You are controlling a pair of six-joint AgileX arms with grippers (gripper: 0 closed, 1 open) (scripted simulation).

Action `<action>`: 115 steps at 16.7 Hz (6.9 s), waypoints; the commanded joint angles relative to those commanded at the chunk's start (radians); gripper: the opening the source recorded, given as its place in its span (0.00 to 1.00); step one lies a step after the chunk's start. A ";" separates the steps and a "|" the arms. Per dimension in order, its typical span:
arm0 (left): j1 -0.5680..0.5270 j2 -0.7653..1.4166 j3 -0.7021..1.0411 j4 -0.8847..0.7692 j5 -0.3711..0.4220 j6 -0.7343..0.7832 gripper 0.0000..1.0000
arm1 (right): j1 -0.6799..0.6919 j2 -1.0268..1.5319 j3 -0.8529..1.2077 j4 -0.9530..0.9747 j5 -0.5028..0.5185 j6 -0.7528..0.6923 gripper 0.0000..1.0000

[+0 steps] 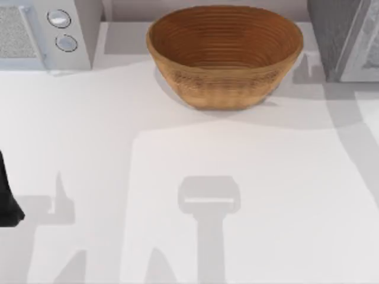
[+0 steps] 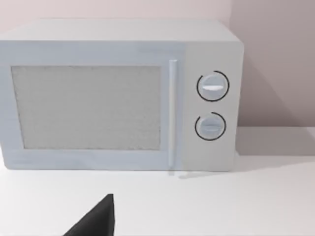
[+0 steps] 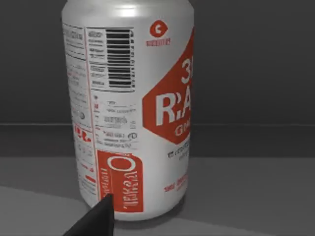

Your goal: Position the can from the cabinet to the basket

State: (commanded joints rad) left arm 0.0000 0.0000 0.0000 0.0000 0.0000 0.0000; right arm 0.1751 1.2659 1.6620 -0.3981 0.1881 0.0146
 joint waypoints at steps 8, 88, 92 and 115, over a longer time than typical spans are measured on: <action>0.000 0.000 0.000 0.000 0.000 0.000 1.00 | 0.005 0.058 0.077 -0.018 0.008 0.001 1.00; 0.000 0.000 0.000 0.000 0.000 0.000 1.00 | 0.013 -0.806 -1.063 0.132 0.011 -0.011 0.00; 0.000 0.000 0.000 0.000 0.000 0.000 1.00 | -0.091 -1.062 -1.428 0.279 -0.098 -0.013 0.00; 0.000 0.000 0.000 0.000 0.000 0.000 1.00 | 0.051 -0.602 -1.182 0.621 0.047 -0.009 0.00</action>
State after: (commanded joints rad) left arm 0.0000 0.0000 0.0000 0.0000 0.0000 0.0000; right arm 0.2263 0.6639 0.4797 0.2226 0.2350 0.0059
